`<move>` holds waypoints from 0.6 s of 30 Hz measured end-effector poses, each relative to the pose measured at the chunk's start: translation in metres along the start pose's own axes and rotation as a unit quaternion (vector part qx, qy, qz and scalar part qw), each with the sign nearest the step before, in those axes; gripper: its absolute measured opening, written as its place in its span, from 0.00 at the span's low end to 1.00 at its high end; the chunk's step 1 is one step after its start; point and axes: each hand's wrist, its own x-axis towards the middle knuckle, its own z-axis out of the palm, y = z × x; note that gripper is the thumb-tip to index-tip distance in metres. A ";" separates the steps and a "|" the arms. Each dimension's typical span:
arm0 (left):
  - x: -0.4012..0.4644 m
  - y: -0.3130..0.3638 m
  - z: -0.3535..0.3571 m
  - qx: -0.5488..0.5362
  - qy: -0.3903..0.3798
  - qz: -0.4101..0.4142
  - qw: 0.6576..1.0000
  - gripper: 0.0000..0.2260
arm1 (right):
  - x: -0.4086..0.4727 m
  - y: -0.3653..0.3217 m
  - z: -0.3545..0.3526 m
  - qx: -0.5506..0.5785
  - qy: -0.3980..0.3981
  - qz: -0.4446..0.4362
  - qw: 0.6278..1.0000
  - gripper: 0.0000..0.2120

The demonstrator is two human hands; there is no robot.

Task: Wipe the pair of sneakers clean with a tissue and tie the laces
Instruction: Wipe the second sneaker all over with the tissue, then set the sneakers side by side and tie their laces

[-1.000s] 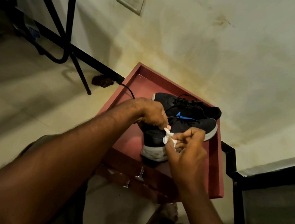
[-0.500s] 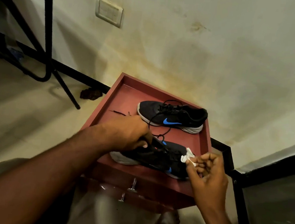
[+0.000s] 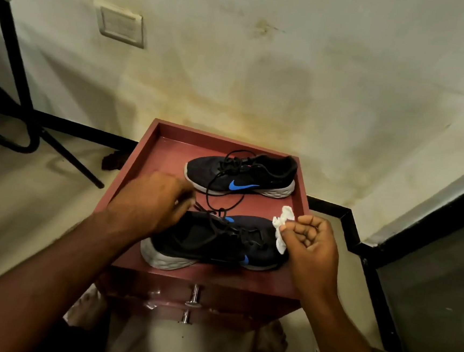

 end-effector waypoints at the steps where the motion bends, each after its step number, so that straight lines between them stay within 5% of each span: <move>1: -0.002 0.000 0.004 -0.021 -0.050 -0.005 0.999 0.11 | 0.003 0.001 -0.003 -0.016 0.001 0.016 1.000 0.12; 3: -0.003 -0.002 0.009 -0.051 -0.081 -0.018 0.995 0.11 | 0.009 0.001 -0.010 -0.089 -0.014 0.039 0.995 0.10; 7: -0.004 -0.009 0.004 -0.017 -0.016 0.005 1.000 0.02 | 0.018 0.006 -0.017 -0.291 -0.066 -0.014 0.954 0.07; 9: -0.009 -0.010 -0.001 -0.051 0.001 0.094 0.994 0.08 | 0.019 0.011 -0.015 -0.323 -0.067 -0.017 0.944 0.08; 11: -0.015 -0.007 -0.005 -0.023 -0.088 0.142 0.986 0.18 | 0.020 0.014 -0.015 -0.345 -0.049 -0.030 0.937 0.08; 14: -0.015 -0.006 0.000 0.143 -0.164 0.121 0.969 0.24 | 0.024 0.016 -0.020 -0.447 -0.052 -0.031 0.893 0.06; 18: -0.017 -0.015 -0.015 0.152 -0.137 0.091 0.974 0.22 | 0.029 0.022 -0.013 -0.554 -0.099 0.076 0.823 0.12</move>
